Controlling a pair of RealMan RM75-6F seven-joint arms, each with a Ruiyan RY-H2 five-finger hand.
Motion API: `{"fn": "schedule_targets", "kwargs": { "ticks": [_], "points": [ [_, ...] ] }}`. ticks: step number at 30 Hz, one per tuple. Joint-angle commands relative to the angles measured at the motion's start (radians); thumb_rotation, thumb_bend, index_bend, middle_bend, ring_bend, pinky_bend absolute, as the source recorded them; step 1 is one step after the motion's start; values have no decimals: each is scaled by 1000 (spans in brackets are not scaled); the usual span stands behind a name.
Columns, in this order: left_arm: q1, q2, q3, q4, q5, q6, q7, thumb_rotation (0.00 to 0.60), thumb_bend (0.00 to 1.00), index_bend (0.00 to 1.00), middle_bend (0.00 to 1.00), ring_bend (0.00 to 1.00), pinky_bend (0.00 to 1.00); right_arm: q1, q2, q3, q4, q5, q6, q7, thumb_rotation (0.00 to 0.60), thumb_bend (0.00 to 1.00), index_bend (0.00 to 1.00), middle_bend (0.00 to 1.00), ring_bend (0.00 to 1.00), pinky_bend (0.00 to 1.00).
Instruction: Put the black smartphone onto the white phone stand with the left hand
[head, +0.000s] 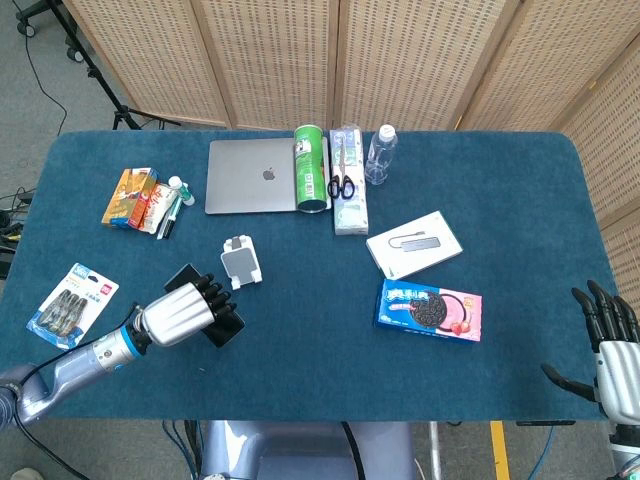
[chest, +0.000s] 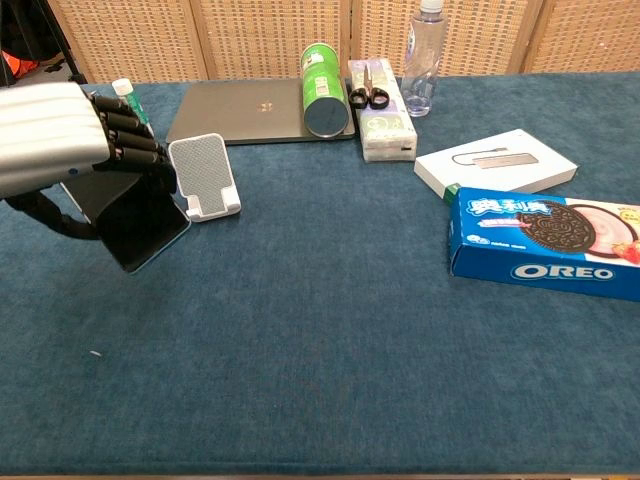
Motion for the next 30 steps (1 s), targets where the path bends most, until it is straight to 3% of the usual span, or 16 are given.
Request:
{"fn": "schedule_targets", "kwargs": {
  "ticks": [1, 7, 12, 30],
  "points": [
    [-69, 85, -78, -115, 34, -68, 292, 600, 200, 560, 480, 419, 361, -2, 6, -3, -3, -8, 3, 11, 600, 0, 0, 0, 0, 0],
    [-124, 101, -139, -183, -12, -244, 525, 600, 207, 560, 480, 417, 361, -4, 17, -9, -5, -20, 4, 38, 600, 0, 0, 0, 0, 0],
    [-163, 82, -163, -184, -34, -343, 621, 600, 207, 560, 480, 416, 361, -2, 25, -11, -3, -21, -3, 60, 600, 0, 0, 0, 0, 0],
    [-274, -9, -132, -39, -29, -538, 654, 600, 207, 561, 480, 416, 361, 8, 38, -2, 3, 9, -25, 96, 600, 0, 0, 0, 0, 0]
  ]
}}
